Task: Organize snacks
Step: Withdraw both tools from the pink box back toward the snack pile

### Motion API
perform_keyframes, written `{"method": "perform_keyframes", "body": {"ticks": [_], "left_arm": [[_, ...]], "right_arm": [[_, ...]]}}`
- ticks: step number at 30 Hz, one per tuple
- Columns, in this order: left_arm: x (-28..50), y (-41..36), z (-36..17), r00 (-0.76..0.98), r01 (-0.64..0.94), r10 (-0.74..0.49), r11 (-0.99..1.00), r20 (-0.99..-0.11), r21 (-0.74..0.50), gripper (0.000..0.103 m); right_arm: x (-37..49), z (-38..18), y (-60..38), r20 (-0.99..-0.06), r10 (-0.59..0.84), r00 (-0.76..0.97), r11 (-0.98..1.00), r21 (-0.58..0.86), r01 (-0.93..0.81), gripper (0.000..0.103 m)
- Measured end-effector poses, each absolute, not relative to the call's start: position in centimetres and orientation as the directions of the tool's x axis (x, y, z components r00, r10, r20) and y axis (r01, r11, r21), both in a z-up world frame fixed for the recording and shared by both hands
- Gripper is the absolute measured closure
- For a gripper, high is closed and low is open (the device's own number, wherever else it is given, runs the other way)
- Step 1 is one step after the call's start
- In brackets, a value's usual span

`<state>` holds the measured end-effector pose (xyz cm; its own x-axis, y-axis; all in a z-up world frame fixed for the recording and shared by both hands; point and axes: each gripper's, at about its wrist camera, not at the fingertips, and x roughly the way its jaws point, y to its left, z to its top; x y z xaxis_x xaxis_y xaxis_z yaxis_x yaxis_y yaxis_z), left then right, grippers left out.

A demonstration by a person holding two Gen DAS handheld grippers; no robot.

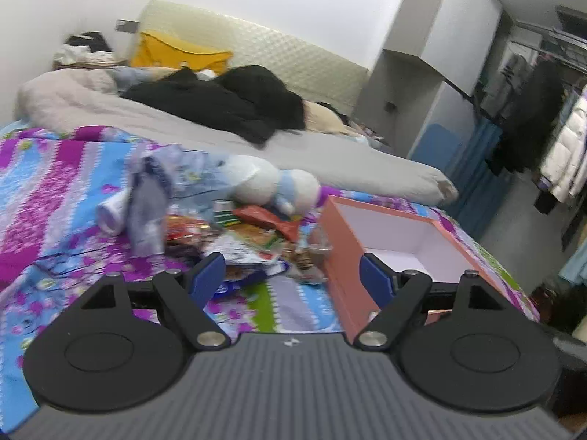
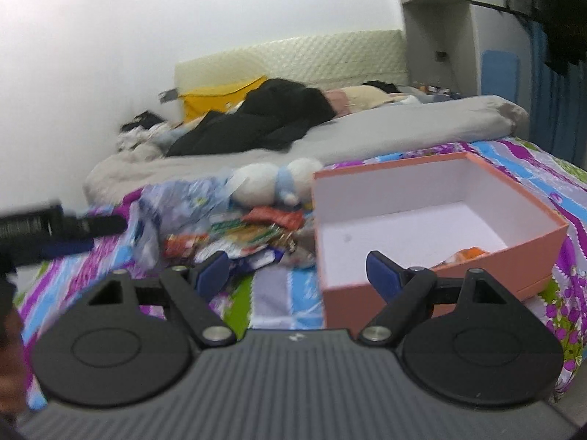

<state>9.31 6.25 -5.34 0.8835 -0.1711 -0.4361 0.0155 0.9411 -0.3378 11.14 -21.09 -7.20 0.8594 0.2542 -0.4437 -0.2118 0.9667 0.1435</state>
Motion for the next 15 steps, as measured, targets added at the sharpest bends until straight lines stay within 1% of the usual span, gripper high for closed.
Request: {"method": "perform_keyframes", "body": {"ticks": [4,8,12,15], "left_arm": [[7.6,8.2,-6.5,0.886,-0.029,-0.132,0.94,-0.444,-0.339,0.019],[6.6,9.3,-8.7,0.868,-0.077,-0.113,0.931,-0.483,-0.357,0.019],[6.2,10.2,-10.9,0.853,-0.117,-0.116,0.907,-0.509,-0.403,0.019],[6.9,10.5,-12.2,0.839,-0.135,-0.122,0.897,-0.53,-0.421,0.019]], "right_arm": [[9.7,-8.3,-19.9,-0.465,0.284,0.839,0.959,0.14,-0.247,0.02],[8.7,-9.4,-18.5,-0.489,0.309,0.816,0.951,0.129,-0.282,0.02],[8.4,-10.2,-17.0,-0.518,0.328,0.79,0.941,0.101,-0.324,0.02],[8.5,-10.5,-16.3,-0.518,0.328,0.79,0.937,0.074,-0.34,0.02]]}}
